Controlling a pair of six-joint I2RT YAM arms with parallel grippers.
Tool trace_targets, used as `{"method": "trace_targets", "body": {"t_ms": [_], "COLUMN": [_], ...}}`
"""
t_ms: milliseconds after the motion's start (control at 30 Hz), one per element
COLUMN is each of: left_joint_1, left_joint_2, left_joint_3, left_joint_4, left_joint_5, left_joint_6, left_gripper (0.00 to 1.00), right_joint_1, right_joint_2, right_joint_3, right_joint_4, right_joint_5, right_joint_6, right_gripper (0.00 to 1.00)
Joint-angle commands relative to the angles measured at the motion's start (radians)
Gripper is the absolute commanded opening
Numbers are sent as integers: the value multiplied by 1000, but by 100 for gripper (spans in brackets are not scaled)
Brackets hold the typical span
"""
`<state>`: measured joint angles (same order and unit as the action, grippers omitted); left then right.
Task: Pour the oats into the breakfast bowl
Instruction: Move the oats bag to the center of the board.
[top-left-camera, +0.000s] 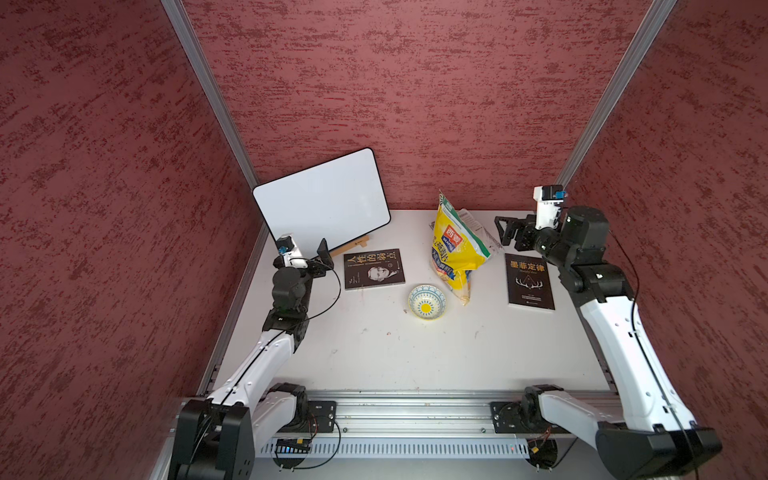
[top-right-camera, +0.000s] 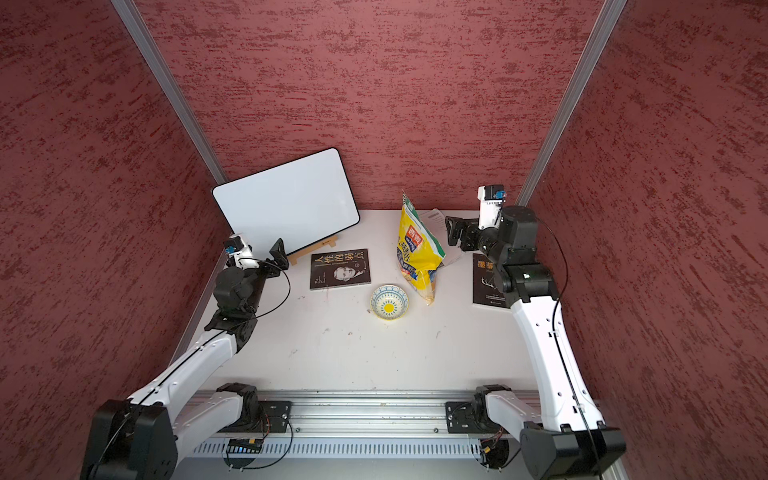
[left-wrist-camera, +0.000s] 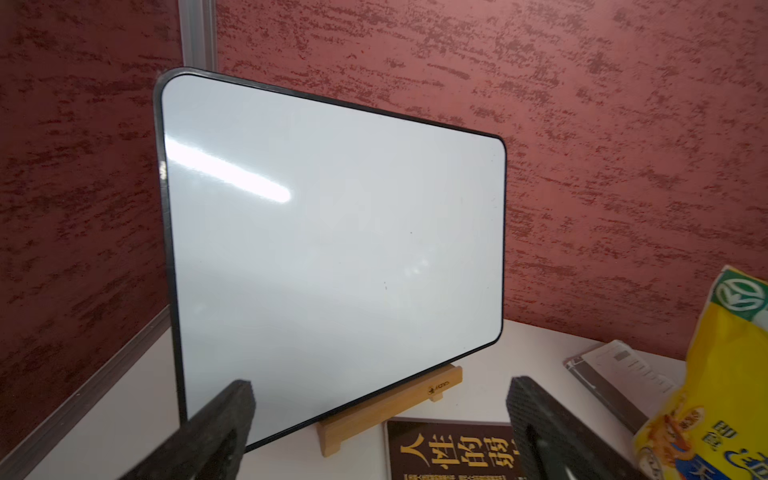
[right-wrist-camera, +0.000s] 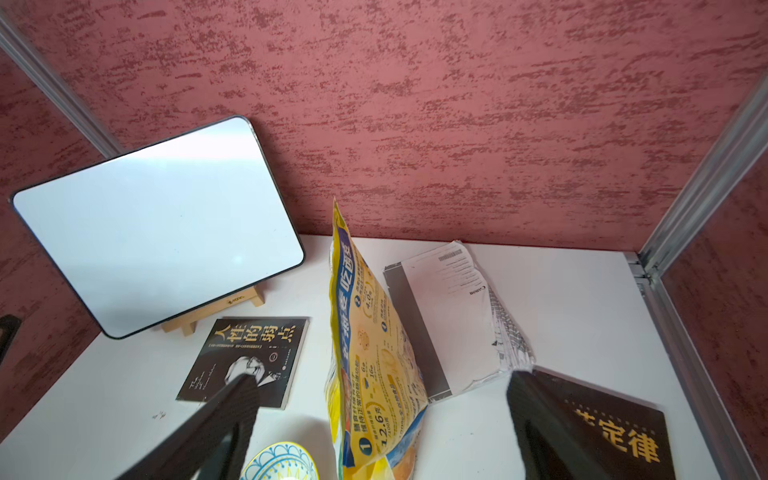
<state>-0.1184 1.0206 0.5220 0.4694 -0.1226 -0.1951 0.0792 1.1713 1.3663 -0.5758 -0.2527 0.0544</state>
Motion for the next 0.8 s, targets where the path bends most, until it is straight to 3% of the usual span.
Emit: {"method": "trace_targets", "body": {"t_ms": [0,233,467,600,667,767], "left_joint_1": [-29,-86,-96,-99,-104,-118], "left_joint_2": [0,-8,-33,-50,-60,-78], "left_joint_3": [37,31,38,47,52,66], "left_joint_4": [-232,-313,-332,-345,-356,-377], "left_joint_5": [139,149,135,131,128,125], "left_joint_6": [-120,-137,-137,-131,-129,-125], "left_gripper": [100,100,100,100,100,100], "right_joint_1": [36,150,211,237,255,291], "right_joint_2": [98,317,410,422,414,396], "right_joint_3": [106,261,341,372,387,422], "right_joint_4": [-302,-459,-545,-590,-609,-651], "right_joint_5": [-48,39,195,240,247,248], "right_joint_6": [-88,-139,-129,-101,-67,-1], "right_gripper": [98,82,49,16,4,0]}}
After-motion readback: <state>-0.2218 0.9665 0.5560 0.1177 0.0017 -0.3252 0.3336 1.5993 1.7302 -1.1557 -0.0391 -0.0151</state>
